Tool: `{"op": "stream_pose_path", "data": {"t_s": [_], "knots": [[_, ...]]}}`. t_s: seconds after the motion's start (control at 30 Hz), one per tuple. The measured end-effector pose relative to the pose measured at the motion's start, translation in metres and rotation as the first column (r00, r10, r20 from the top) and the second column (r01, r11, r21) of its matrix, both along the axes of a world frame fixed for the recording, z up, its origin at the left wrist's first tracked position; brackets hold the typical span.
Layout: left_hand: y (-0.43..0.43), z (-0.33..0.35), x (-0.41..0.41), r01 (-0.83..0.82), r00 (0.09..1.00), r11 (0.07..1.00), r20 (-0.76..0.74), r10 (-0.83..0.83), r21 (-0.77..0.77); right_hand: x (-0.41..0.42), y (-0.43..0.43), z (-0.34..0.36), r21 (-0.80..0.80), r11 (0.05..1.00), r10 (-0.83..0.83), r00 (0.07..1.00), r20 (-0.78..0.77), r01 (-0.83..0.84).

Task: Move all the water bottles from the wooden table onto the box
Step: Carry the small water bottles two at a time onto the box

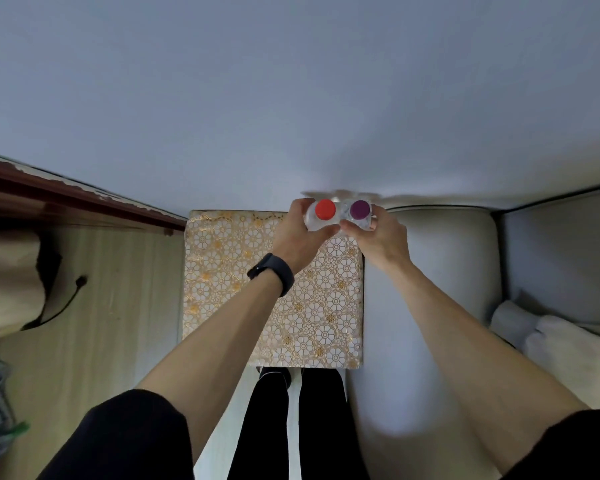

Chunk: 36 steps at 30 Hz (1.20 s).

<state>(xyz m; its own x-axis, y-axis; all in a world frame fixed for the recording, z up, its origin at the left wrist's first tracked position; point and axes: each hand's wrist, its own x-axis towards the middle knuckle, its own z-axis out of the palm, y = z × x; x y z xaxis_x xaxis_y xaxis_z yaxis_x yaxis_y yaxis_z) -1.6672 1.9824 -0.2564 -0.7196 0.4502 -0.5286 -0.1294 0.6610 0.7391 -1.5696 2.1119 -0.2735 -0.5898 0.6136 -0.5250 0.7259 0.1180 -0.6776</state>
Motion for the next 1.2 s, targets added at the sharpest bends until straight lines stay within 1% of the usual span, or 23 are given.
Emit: {"op": "stream_pose_path", "data": {"t_s": [0.1,0.3,0.43,0.5,0.57,0.63,0.7,0.8,0.87,0.9,0.93,0.97,1.03,1.07,1.13,1.2], "knots": [[0.002,0.0,-0.006,0.041,0.999,0.999,-0.017,-0.041,-0.01,0.003,-0.006,-0.005,-0.002,1.0,-0.024,0.999,-0.04,0.024],[0.003,-0.001,-0.004,-0.04,0.999,0.999,0.031,0.04,0.005,0.001,-0.009,-0.005,-0.029,0.998,-0.061,0.996,-0.059,0.059],[0.0,0.001,-0.004,-0.08,0.995,0.997,0.063,0.079,-0.002,0.0,-0.019,-0.006,0.005,0.996,-0.091,0.993,-0.069,0.091],[0.001,0.0,-0.005,-0.084,0.994,0.996,0.067,0.085,-0.007,0.002,-0.02,-0.006,-0.024,0.994,-0.113,0.991,-0.076,0.111],[0.001,0.001,-0.004,-0.077,0.995,0.997,0.063,0.078,-0.018,0.007,-0.019,-0.004,-0.087,0.988,-0.134,0.987,-0.088,0.126],[0.0,0.007,-0.003,-0.061,0.996,0.998,0.071,0.062,-0.021,0.012,-0.018,0.002,-0.122,0.988,-0.111,0.99,-0.089,0.1],[-0.003,0.013,-0.003,-0.039,0.994,0.999,0.097,0.04,-0.015,0.017,-0.019,0.01,-0.123,0.989,-0.087,0.993,-0.078,0.077],[-0.011,0.034,-0.006,0.045,0.995,0.998,0.091,-0.042,-0.037,0.023,-0.023,0.03,-0.076,0.994,-0.076,0.996,-0.051,0.072],[-0.019,0.055,-0.007,0.128,0.991,0.989,0.046,-0.125,-0.076,0.025,-0.028,0.05,-0.011,0.999,-0.037,0.999,-0.02,0.036],[-0.024,0.067,-0.007,0.186,0.982,0.975,0.001,-0.187,-0.125,0.026,-0.031,0.063,0.02,1.0,-0.015,1.0,0.011,0.015],[-0.029,0.081,-0.007,0.255,0.96,0.945,-0.06,-0.272,-0.207,0.026,-0.033,0.077,0.054,0.998,0.01,0.999,0.052,-0.013],[-0.034,0.095,-0.008,0.323,0.92,0.897,-0.121,-0.372,-0.303,0.027,-0.034,0.092,0.073,0.996,0.034,0.994,0.102,-0.042],[-0.045,0.127,-0.01,0.415,0.818,0.78,-0.183,-0.545,-0.468,0.027,-0.036,0.126,0.076,0.991,0.095,0.981,0.168,-0.109],[-0.05,0.145,-0.012,0.436,0.773,0.735,-0.203,-0.601,-0.52,0.026,-0.036,0.145,0.082,0.984,0.143,0.975,0.169,-0.158],[-0.057,0.184,-0.017,0.441,0.707,0.693,-0.255,-0.66,-0.57,0.023,-0.035,0.187,0.137,0.959,0.229,0.964,0.137,-0.247],[-0.063,0.224,-0.024,0.415,0.675,0.701,-0.32,-0.664,-0.58,0.019,-0.034,0.236,0.197,0.943,0.254,0.962,0.099,-0.269]]}}
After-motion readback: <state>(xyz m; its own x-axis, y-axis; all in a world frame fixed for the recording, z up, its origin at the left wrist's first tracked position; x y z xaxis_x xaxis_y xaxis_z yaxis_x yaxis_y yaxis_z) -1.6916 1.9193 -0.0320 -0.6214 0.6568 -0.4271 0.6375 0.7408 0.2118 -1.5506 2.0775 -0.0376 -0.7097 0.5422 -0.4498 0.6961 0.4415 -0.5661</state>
